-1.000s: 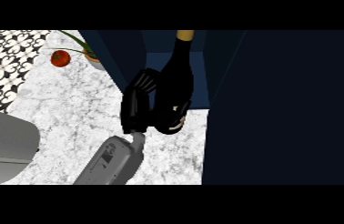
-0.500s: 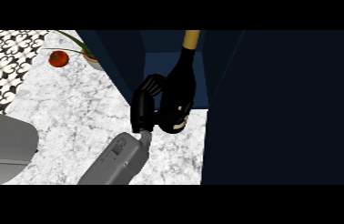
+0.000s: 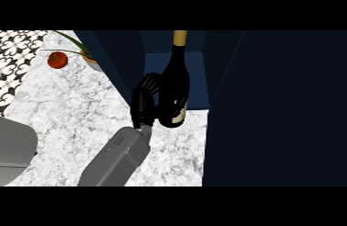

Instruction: Pick up the wine, place it into the cabinet and close the cabinet

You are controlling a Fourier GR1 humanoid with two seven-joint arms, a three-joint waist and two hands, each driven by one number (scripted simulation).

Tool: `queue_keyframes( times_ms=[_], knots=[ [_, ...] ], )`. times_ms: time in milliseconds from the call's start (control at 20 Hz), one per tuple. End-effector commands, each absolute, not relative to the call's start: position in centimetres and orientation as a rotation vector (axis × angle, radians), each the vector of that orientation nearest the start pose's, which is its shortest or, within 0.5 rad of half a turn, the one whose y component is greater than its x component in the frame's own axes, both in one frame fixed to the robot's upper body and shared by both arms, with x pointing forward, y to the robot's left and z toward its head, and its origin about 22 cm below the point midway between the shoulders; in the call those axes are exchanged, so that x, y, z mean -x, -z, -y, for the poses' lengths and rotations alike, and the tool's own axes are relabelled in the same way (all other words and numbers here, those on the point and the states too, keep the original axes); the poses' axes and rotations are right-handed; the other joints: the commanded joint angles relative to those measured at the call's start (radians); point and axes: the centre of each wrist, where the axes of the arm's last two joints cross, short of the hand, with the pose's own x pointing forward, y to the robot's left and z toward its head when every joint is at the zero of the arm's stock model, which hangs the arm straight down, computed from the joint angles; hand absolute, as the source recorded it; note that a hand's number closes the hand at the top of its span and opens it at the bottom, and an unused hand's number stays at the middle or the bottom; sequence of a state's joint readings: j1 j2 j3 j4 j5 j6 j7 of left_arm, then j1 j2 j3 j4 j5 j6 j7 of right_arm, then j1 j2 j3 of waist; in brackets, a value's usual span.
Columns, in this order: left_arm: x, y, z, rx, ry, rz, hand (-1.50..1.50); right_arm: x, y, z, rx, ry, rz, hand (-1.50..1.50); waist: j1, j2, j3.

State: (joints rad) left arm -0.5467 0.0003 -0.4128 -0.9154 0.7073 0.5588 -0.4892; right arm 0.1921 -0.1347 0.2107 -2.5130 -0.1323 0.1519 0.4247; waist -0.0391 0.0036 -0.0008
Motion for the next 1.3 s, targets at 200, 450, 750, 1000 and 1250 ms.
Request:
queue_keyframes(
  times_ms=[200,450,750,1000,1250],
  knots=[
    [-35.6,1.6,-9.0,0.08,-0.336,1.595,1.5,-8.7,-19.7,21.9,-0.375,-0.327,1.913,-1.5,-0.009,0.0,0.0],
    [-36.5,1.1,-8.9,0.096,-0.323,1.586,1.5,-10.0,-19.8,22.6,-0.384,-0.322,1.924,-1.5,0.011,0.001,0.001],
    [-39.5,-2.9,-7.7,0.05,-0.367,1.597,1.5,-8.9,-19.4,22.4,-0.392,-0.335,1.902,-1.5,-0.007,-0.002,0.001],
    [-40.9,-3.2,-8.8,0.015,-0.35,1.615,1.5,-9.6,-18.9,22.2,-0.376,-0.325,1.921,-1.5,-0.005,0.003,0.001],
    [-42.0,-3.4,-10.3,-0.122,-0.302,1.647,1.5,-9.8,-18.8,21.6,-0.39,-0.32,1.912,-1.5,-0.006,0.005,0.0]
  ],
)
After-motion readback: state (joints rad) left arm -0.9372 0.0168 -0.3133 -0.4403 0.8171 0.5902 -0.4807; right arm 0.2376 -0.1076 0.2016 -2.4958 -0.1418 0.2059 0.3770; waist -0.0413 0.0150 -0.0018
